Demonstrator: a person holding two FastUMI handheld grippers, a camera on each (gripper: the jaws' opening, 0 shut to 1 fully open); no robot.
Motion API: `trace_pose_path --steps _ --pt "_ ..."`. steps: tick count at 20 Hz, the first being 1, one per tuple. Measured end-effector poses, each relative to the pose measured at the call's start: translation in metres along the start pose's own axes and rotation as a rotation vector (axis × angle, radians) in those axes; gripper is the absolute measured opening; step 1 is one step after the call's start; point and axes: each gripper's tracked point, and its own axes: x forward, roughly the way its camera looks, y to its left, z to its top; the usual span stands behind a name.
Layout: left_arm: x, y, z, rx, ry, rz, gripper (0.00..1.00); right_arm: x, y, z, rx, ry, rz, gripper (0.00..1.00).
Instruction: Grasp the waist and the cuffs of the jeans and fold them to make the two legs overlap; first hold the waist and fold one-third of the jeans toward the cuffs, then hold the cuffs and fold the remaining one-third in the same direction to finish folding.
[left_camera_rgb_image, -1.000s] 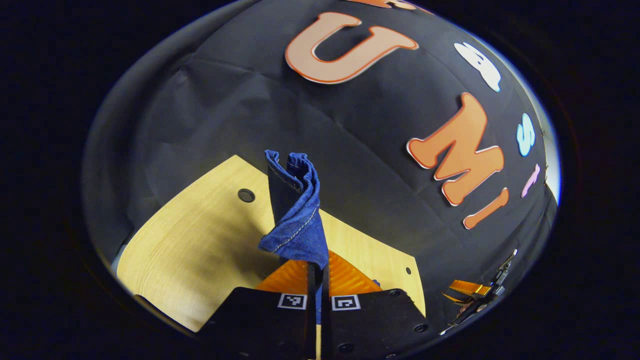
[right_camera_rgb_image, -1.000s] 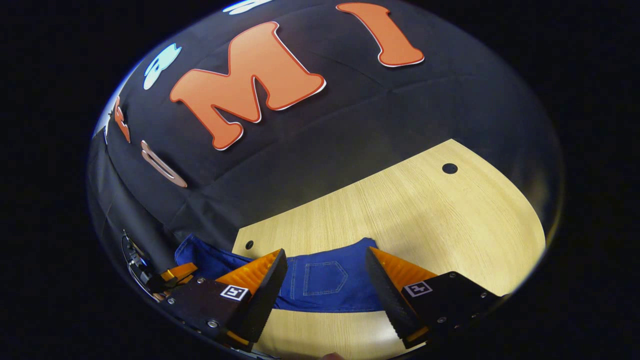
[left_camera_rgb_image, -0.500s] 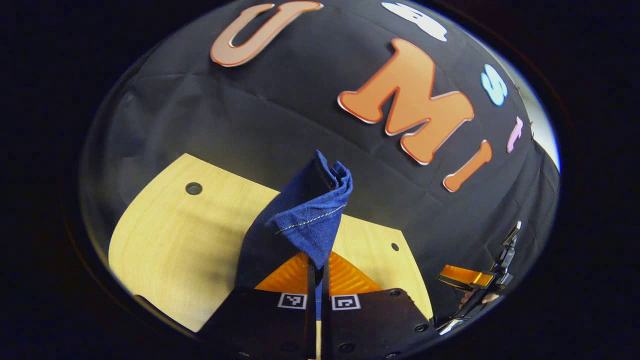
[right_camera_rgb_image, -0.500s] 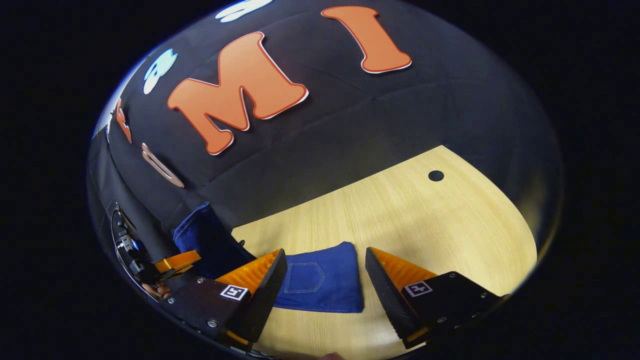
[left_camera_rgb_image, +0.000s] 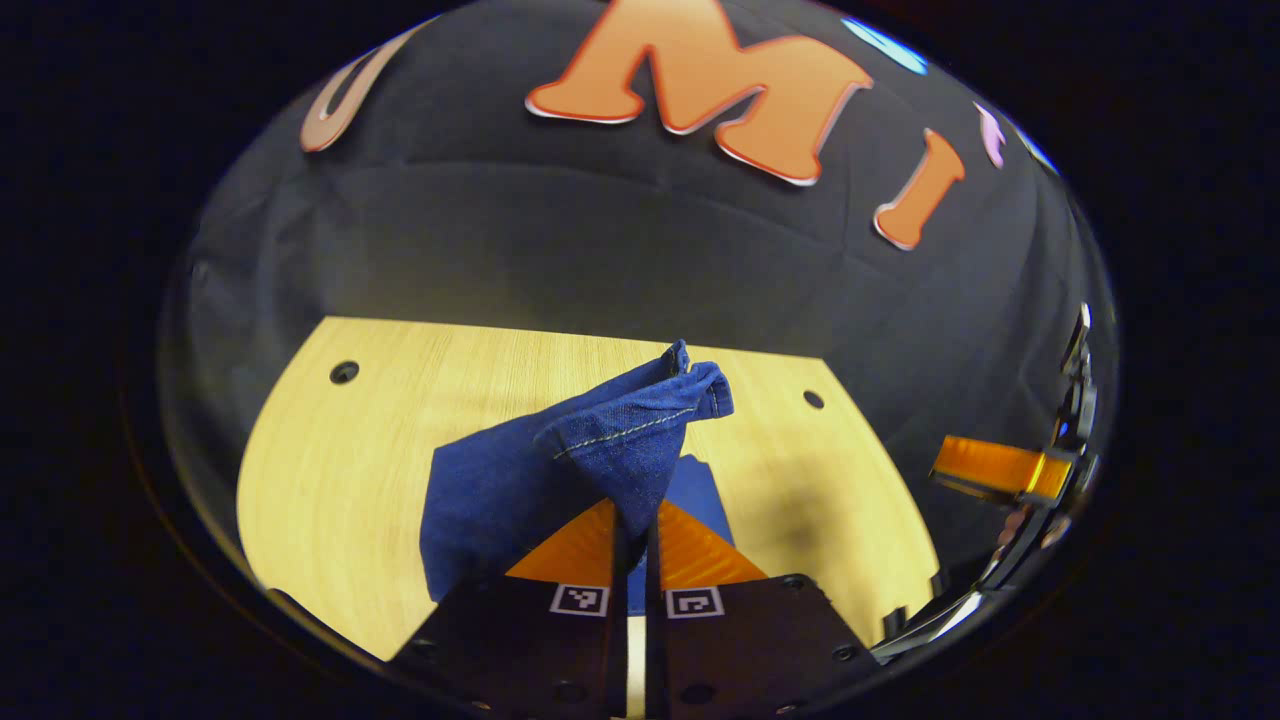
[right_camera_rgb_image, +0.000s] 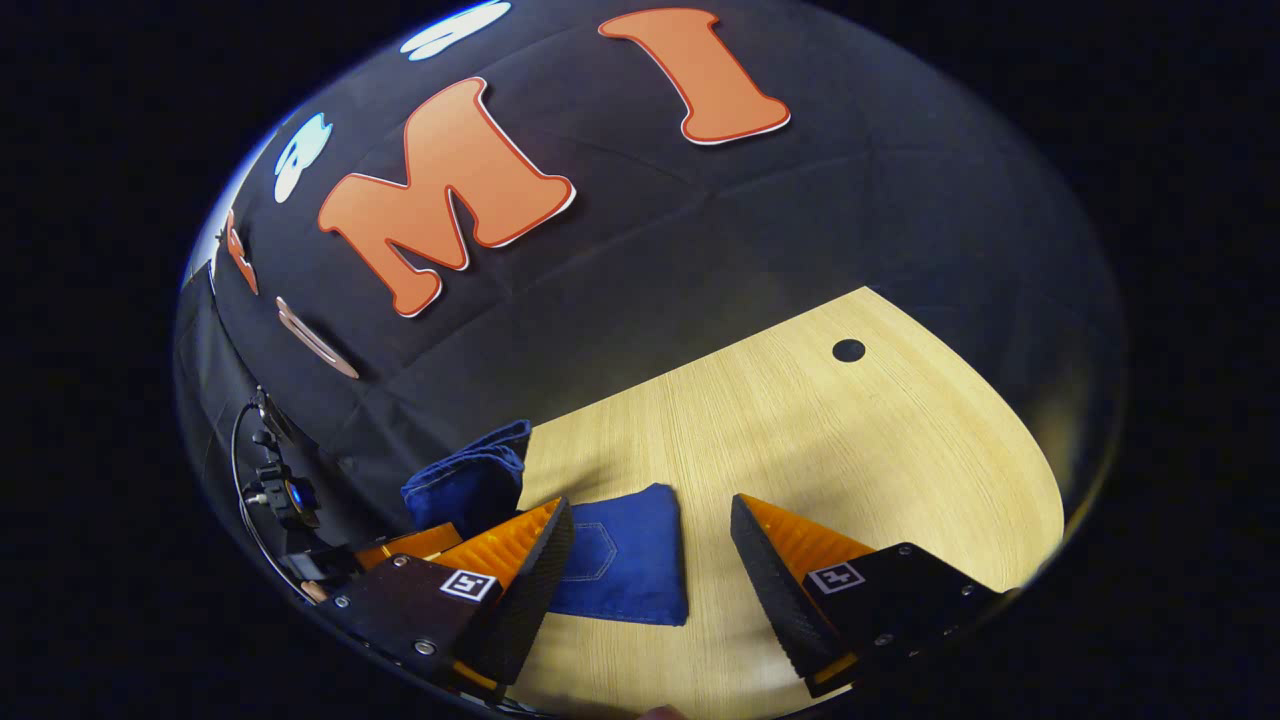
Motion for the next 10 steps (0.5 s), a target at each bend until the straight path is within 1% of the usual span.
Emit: trace_pose_path --steps 1,2,3,4,5,6,7,8,9,10 --pt "0.0 -0.005 0.001 0.038 -0.007 0.0 0.05 0.0 0.0 0.0 -0.006 -0.004 0.003 0.97" --pt "-0.002 -0.012 0.0 0.06 -0.02 -0.01 0.16 0.0 0.0 -0.001 -0.012 -0.004 0.005 0.97" --pt "-0.012 -0.024 0.004 0.074 -0.036 -0.029 0.21 0.001 0.002 -0.001 -0.016 -0.005 0.01 0.97" --pt "-0.017 -0.028 0.01 0.087 -0.056 -0.031 0.27 0.002 0.004 0.001 -0.021 -0.007 0.014 0.97" --pt "-0.021 -0.031 0.013 0.109 -0.071 -0.027 0.3 0.0 0.005 0.001 -0.033 -0.014 0.011 0.97" --pt "-0.027 -0.03 0.018 0.136 -0.095 -0.01 0.4 -0.001 0.009 0.004 -0.049 -0.026 0.012 0.97" --pt "-0.032 -0.029 0.023 0.164 -0.117 0.003 0.46 -0.002 0.01 0.006 -0.067 -0.041 0.006 0.97" --pt "-0.038 -0.028 0.027 0.184 -0.143 0.014 0.66 -0.004 0.013 0.01 -0.087 -0.061 0.006 0.97" --pt "-0.044 -0.026 0.032 0.196 -0.166 0.029 0.67 -0.007 0.015 0.015 -0.107 -0.09 0.004 0.97" --pt "-0.047 -0.024 0.037 0.197 -0.188 0.042 0.7 -0.01 0.021 0.022 -0.125 -0.122 0.005 0.97"
